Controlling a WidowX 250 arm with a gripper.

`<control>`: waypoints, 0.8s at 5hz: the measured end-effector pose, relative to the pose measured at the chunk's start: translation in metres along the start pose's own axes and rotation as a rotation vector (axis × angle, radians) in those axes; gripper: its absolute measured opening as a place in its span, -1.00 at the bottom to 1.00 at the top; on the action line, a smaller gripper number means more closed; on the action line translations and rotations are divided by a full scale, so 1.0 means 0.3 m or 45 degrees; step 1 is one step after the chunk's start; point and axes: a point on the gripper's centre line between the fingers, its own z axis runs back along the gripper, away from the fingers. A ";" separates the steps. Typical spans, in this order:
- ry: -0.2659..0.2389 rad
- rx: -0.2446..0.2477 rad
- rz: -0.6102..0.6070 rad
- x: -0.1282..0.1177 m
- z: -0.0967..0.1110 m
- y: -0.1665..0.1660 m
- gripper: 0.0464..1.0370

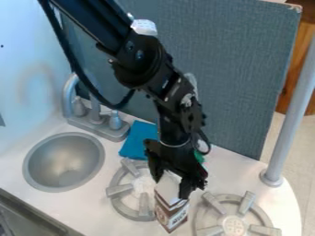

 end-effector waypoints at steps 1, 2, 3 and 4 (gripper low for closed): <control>-0.002 0.001 -0.005 0.001 -0.001 -0.001 0.58; 0.017 0.018 -0.014 -0.013 -0.030 0.006 0.58; 0.021 0.037 -0.026 -0.021 -0.059 0.013 0.58; 0.020 0.046 -0.028 -0.024 -0.076 0.007 0.58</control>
